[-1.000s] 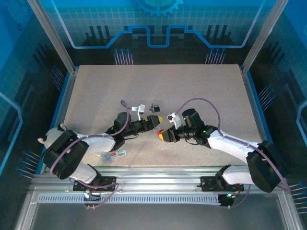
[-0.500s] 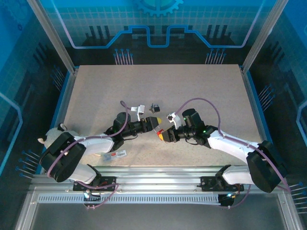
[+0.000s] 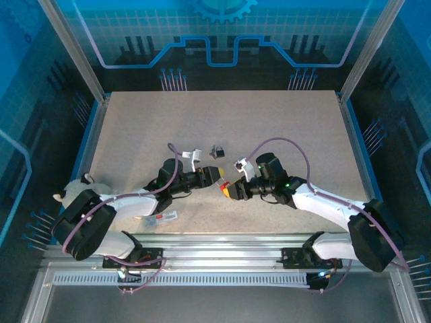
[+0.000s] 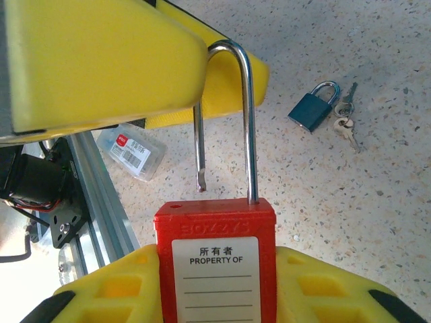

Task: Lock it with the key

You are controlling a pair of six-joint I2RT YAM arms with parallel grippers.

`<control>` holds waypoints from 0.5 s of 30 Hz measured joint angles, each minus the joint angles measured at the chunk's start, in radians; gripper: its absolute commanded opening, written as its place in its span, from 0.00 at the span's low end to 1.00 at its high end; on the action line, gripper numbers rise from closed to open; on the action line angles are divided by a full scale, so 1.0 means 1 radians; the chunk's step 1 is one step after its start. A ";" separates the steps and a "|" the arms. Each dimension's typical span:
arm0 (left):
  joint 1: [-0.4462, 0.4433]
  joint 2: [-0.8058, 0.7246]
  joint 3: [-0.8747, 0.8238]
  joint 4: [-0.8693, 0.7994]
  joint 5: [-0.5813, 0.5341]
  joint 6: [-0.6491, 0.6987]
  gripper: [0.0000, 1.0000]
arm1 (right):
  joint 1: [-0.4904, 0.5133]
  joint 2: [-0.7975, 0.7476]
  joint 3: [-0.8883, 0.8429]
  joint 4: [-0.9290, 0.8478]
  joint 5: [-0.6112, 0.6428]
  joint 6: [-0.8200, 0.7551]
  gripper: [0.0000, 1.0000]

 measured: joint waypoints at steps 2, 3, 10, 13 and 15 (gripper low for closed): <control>0.000 0.000 0.000 -0.008 -0.002 0.002 0.45 | 0.000 0.000 0.000 -0.003 0.001 0.000 0.00; 0.000 0.000 0.000 -0.011 -0.003 0.004 0.44 | 0.000 0.000 0.000 -0.005 0.001 0.000 0.00; 0.000 -0.025 0.000 -0.035 -0.009 0.022 0.34 | 0.018 0.000 0.008 -0.019 0.016 -0.006 0.00; 0.000 -0.033 0.000 -0.045 -0.014 0.023 0.34 | 0.020 0.000 0.016 -0.023 0.018 -0.008 0.00; 0.000 -0.036 0.000 -0.051 -0.015 0.024 0.33 | 0.023 0.000 0.017 -0.025 0.022 -0.011 0.00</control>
